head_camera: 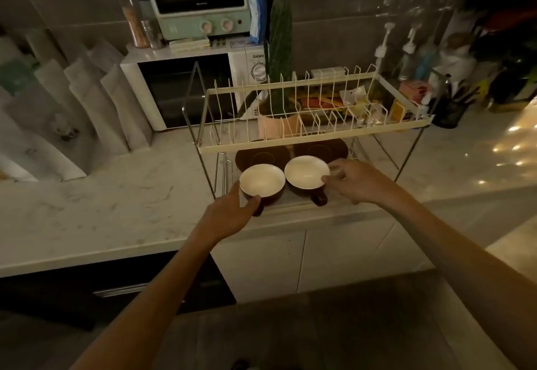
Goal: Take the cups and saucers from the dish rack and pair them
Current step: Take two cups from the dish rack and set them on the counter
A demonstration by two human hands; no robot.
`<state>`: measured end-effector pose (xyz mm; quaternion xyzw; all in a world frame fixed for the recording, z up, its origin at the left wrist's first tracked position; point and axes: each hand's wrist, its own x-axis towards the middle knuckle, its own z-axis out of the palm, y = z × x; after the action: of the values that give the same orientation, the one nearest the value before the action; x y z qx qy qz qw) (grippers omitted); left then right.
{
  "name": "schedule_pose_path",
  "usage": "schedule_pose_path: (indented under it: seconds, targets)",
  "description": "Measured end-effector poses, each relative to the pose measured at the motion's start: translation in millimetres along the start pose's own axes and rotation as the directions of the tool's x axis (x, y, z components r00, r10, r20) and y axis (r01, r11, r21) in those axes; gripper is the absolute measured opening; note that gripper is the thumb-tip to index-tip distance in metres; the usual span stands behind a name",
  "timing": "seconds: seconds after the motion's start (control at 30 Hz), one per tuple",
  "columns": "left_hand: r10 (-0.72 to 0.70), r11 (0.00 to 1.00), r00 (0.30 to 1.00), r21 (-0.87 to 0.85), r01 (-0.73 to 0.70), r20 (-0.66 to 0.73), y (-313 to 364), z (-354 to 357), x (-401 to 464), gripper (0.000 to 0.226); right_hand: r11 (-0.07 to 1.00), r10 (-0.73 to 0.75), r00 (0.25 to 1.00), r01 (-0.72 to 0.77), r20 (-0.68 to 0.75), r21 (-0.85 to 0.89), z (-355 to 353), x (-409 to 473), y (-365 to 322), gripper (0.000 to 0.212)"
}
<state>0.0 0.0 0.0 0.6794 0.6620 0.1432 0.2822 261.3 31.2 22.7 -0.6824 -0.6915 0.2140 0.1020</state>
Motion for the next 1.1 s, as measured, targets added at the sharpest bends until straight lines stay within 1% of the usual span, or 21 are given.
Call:
schedule_pose_path:
  seconds: [0.07,0.13,0.2,0.3,0.4,0.53,0.6,0.73,0.8,0.93,1.1]
  targets:
    - [-0.043,0.982,0.999,-0.186,0.037,-0.029,-0.2,5.6,3.9,0.062,0.996,0.054,0.997,-0.050,-0.061,0.067,1.8,4.2,1.9,0.053]
    - [-0.091,0.949,0.994,-0.307,0.070,-0.056,-1.7,12.6,7.6,0.061,0.987,0.089,0.994,-0.079,-0.070,0.139,7.1,7.6,3.9,0.056]
    - [-0.178,0.895,0.983,-0.423,0.143,-0.044,-3.5,20.1,12.6,0.063,0.968,0.124,0.990,-0.105,-0.073,0.227,12.5,12.9,5.2,0.057]
    - [-0.313,0.757,0.950,-0.602,0.252,0.004,-4.0,25.0,18.7,0.064,0.926,0.176,0.984,-0.156,-0.028,0.344,20.4,19.5,8.0,0.055]
    - [-0.339,0.668,0.940,-0.697,0.262,0.028,-3.8,26.4,21.9,0.057,0.871,0.207,0.977,-0.204,0.044,0.448,27.7,23.5,8.1,0.049]
    - [-0.362,0.575,0.930,-0.771,0.274,0.061,-4.7,27.9,27.8,0.053,0.784,0.249,0.963,-0.265,0.106,0.561,34.8,27.7,8.3,0.046]
    - [-0.363,0.550,0.928,-0.785,0.287,0.086,-4.5,27.6,31.5,0.050,0.744,0.257,0.956,-0.288,0.139,0.603,37.4,30.3,9.9,0.046]
    - [-0.384,0.455,0.905,-0.815,0.358,0.184,-5.7,24.2,38.2,0.047,0.706,0.259,0.952,-0.300,0.160,0.641,38.7,34.6,10.9,0.046]
    - [-0.380,0.446,0.900,-0.811,0.380,0.213,-6.8,21.9,41.1,0.048,0.695,0.256,0.954,-0.296,0.159,0.656,38.4,36.5,9.3,0.045]
    - [-0.382,0.461,0.892,-0.786,0.411,0.242,-7.3,19.1,44.9,0.051,0.663,0.272,0.947,-0.314,0.172,0.679,40.6,40.1,6.4,0.044]
    - [-0.378,0.473,0.896,-0.783,0.405,0.234,-8.1,19.5,46.7,0.052,0.653,0.274,0.953,-0.284,0.131,0.702,44.8,41.8,7.0,0.043]
